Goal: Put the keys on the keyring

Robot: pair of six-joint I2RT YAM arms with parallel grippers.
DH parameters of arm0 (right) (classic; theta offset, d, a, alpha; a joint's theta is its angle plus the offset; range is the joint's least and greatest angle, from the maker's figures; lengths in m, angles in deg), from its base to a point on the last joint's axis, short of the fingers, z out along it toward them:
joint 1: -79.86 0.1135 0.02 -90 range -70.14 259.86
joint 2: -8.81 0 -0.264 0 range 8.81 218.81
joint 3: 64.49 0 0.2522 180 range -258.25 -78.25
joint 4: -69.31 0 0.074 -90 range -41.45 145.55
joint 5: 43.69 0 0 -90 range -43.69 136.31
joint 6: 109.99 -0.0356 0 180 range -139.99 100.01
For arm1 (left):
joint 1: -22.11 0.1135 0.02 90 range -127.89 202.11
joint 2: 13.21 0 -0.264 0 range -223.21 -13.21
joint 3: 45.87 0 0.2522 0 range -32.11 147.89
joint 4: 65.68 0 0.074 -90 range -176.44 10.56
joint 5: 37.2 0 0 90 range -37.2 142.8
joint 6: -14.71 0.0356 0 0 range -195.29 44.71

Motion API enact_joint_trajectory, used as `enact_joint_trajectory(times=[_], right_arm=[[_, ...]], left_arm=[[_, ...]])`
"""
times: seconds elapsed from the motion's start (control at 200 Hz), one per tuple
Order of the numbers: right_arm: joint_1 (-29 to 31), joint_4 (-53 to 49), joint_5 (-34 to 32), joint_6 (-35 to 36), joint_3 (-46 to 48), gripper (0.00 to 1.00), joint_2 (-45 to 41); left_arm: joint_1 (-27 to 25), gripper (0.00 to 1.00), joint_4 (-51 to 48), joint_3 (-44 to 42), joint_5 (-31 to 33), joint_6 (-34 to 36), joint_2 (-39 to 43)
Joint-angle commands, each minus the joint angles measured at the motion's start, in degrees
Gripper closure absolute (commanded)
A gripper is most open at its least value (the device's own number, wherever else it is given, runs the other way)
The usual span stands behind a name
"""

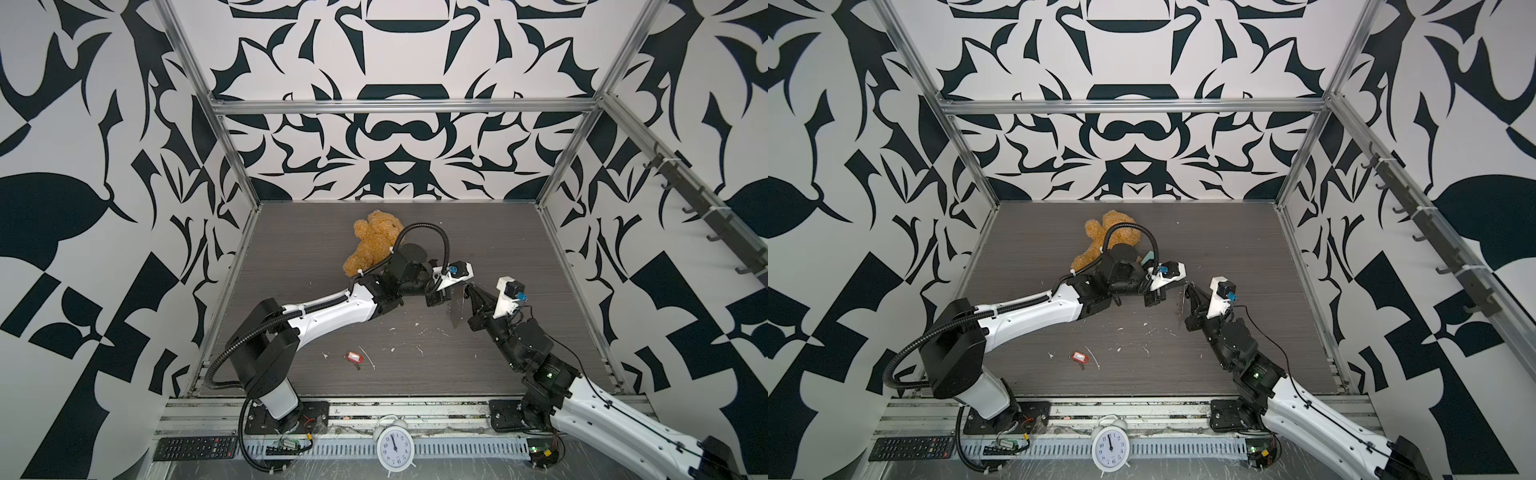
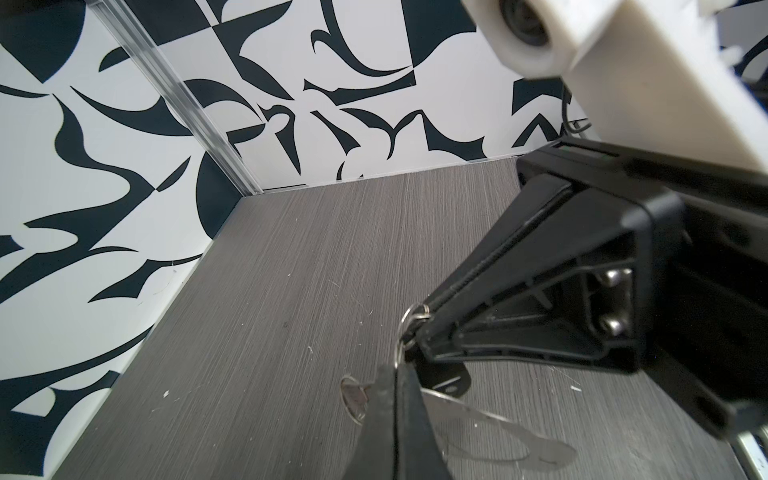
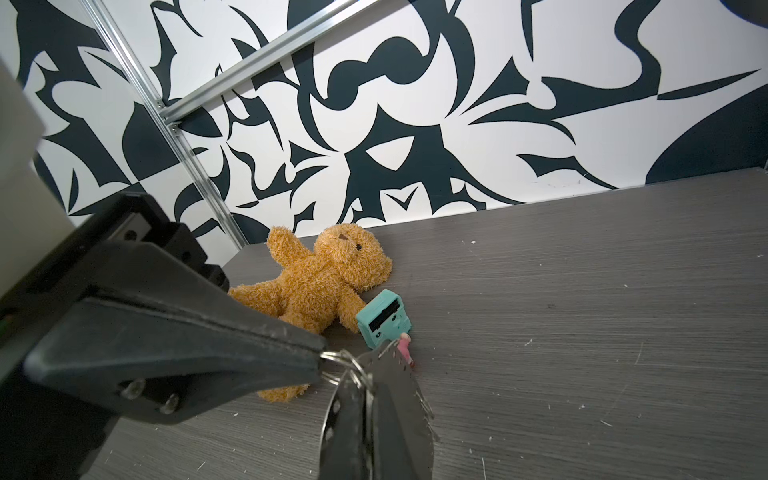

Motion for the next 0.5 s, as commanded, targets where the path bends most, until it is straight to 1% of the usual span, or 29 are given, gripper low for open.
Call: enact_joint_trajectory(times=[0.0,0.14,0.31,0.495], right_arm=[[0.6,5.0,3.1,1.1,-0.6,1.00,-1.4],[0.6,2.8,0.4,0.4,-1.3,1.00,-1.6],[0.6,2.0,-0.9,0.3,-1.7,1.00,-1.2],[0.6,1.5,-1.4,0.3,-1.6,1.00,-1.2]], left_arm=[[0.3,1.00,0.4,0.8,0.0,0.9,-0.5],[0.3,1.00,2.2,-0.7,-0.1,1.0,0.5],[0.3,1.00,5.7,-3.0,0.2,1.4,1.5],[0.3,1.00,5.2,-2.7,0.8,1.4,1.7]])
